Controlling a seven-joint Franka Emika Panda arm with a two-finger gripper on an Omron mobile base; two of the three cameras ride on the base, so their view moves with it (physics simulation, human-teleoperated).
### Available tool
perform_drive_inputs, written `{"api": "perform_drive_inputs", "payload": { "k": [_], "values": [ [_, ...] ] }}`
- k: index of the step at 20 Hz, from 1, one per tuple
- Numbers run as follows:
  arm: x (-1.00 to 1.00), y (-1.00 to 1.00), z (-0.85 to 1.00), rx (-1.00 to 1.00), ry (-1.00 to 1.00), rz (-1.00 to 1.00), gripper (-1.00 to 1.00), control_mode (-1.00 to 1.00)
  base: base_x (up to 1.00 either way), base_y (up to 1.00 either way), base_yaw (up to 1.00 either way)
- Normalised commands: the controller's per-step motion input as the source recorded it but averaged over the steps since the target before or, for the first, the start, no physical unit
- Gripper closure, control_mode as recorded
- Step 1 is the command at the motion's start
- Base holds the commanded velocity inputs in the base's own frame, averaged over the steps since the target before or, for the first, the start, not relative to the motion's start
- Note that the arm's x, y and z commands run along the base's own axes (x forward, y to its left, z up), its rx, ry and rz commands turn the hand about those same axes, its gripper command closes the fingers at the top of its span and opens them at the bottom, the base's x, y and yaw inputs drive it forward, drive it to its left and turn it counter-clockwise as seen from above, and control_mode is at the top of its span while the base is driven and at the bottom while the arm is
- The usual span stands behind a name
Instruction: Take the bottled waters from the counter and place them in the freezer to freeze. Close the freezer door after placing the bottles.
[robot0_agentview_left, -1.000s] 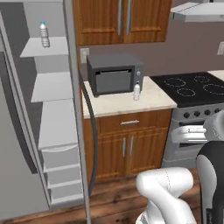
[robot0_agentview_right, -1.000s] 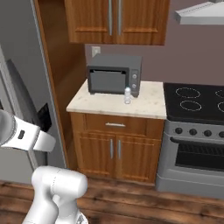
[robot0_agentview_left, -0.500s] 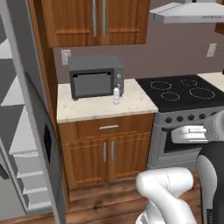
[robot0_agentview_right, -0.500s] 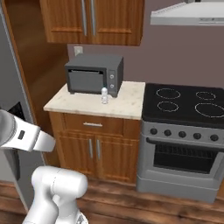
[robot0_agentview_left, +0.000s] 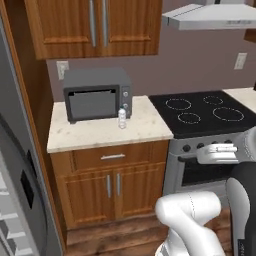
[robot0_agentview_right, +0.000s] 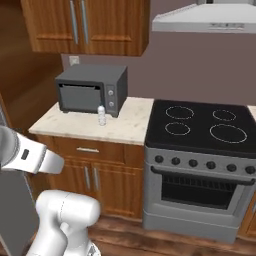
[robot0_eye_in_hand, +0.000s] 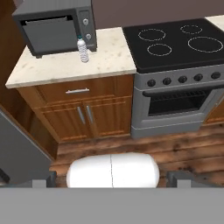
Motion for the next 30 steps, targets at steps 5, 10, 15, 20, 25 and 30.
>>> {"api": "perform_drive_inputs", "payload": {
  "k": [5, 10, 15, 20, 25, 30],
  "values": [
    [0.0, 0.0, 0.0, 0.0, 0.0, 0.0, -1.0, 1.0, 0.64, -0.39, 0.02],
    [0.0, 0.0, 0.0, 0.0, 0.0, 0.0, -1.0, 1.0, 0.5, -0.34, 0.01],
    [0.0, 0.0, 0.0, 0.0, 0.0, 0.0, -1.0, 1.0, 0.42, -0.24, 0.0],
    [0.0, 0.0, 0.0, 0.0, 0.0, 0.0, -1.0, 1.0, 0.51, -0.26, 0.0],
    [0.0, 0.0, 0.0, 0.0, 0.0, 0.0, -1.0, 1.0, 0.5, -0.21, 0.0],
    [0.0, 0.0, 0.0, 0.0, 0.0, 0.0, -1.0, 1.0, 0.4, -0.13, 0.0]
  ]
}}
